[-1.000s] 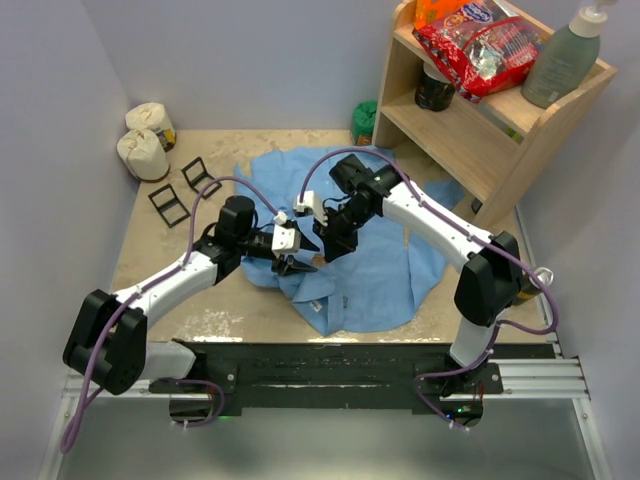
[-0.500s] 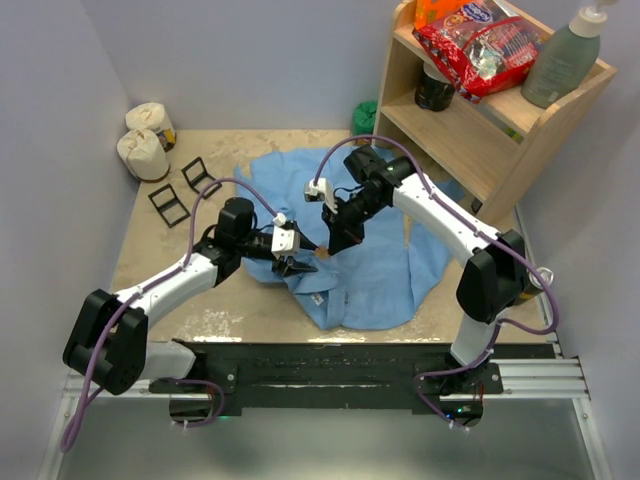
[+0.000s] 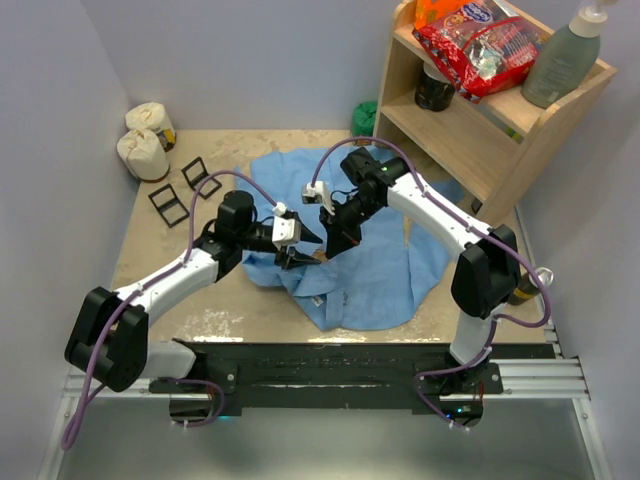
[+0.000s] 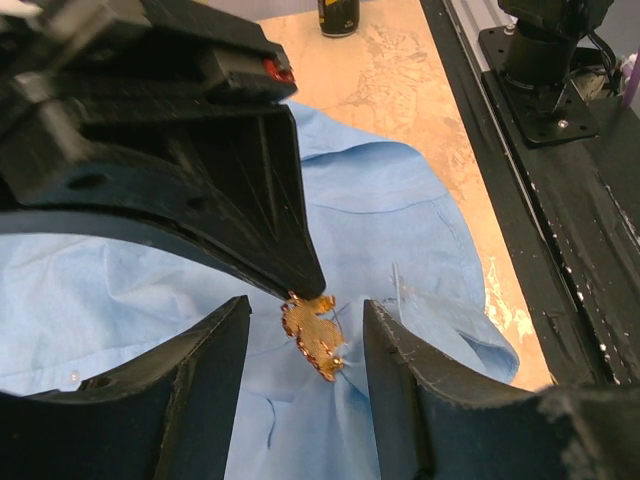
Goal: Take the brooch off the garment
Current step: Remove the brooch from the clothes.
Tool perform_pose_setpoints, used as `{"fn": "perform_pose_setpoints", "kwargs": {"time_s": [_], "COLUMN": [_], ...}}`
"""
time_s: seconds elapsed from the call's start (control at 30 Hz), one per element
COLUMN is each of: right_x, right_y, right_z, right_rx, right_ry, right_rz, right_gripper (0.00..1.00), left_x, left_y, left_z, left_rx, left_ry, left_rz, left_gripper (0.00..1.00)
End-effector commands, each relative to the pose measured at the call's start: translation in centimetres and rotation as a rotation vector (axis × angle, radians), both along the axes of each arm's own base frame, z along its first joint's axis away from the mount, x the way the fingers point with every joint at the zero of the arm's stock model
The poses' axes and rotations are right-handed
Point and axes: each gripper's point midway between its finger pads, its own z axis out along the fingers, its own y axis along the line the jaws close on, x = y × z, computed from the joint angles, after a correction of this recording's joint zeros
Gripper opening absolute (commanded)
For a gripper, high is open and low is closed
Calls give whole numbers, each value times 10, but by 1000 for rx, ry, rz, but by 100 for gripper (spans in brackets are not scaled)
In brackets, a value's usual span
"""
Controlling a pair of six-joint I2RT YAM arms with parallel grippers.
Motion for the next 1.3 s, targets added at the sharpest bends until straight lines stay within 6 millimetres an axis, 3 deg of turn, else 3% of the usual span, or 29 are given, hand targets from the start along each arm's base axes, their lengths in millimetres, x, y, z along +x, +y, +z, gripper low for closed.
{"fn": "perform_pose_setpoints", "kwargs": {"time_s": [0.0, 0.57, 1.27], "right_x": [0, 4, 5], "right_y": [9, 9, 8], "right_z": [22, 30, 30], "right_rx": [72, 113, 111], "right_ry": [-18, 4, 1], "right_rz": [19, 12, 2], "right_gripper": [0, 0, 0], "left_x": [8, 2, 4], "left_y": [-7, -5, -5], "left_z": [20, 8, 7], "left_rx": [-17, 9, -1], "left_ry": [-24, -1, -2], "left_rz": [-13, -4, 12], "left_gripper": [53, 52, 30]}}
